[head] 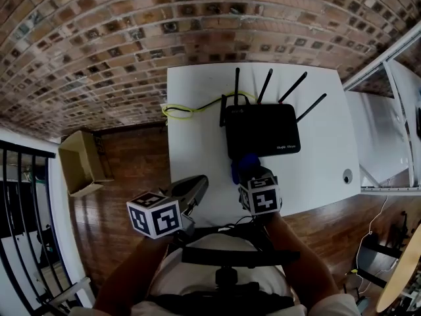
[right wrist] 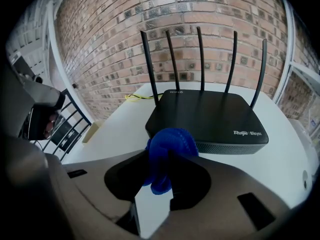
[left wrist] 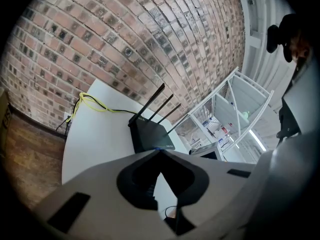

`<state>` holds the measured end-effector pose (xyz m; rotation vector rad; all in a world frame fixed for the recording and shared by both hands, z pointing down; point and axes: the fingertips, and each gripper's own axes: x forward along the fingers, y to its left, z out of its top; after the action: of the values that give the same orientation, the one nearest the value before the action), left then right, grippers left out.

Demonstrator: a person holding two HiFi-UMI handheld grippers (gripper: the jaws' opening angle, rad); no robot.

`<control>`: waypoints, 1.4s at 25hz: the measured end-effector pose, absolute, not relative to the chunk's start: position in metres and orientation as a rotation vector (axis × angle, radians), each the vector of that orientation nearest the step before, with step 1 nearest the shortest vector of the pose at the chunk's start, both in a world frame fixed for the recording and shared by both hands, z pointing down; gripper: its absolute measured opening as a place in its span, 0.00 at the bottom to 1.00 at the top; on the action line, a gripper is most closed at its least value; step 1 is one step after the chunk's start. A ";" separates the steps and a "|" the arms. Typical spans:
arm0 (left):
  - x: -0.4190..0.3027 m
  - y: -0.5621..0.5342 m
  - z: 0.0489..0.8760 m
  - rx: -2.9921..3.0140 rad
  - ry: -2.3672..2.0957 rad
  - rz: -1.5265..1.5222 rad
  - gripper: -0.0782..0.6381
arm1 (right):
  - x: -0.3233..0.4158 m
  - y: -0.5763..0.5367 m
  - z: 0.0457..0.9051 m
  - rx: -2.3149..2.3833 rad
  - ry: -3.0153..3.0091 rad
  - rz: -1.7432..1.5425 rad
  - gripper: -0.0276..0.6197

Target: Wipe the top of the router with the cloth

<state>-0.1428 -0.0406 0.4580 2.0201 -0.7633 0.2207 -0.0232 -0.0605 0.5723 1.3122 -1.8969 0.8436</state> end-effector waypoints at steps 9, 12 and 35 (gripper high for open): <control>-0.161 -0.034 0.460 2.012 -0.773 0.206 0.15 | -0.062 -0.058 0.570 1.289 -1.930 0.858 0.24; -0.167 -0.034 0.462 2.008 -0.777 0.202 0.15 | -0.066 -0.059 0.565 1.306 -1.930 0.866 0.24; -0.208 -0.033 0.474 1.972 -0.823 0.183 0.15 | -0.099 -0.069 0.560 1.507 -1.849 1.007 0.24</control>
<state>-0.2081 -0.0332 0.4743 1.9724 -0.8232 0.1829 -0.0993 -0.0688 0.5600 1.5067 -1.8494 1.0068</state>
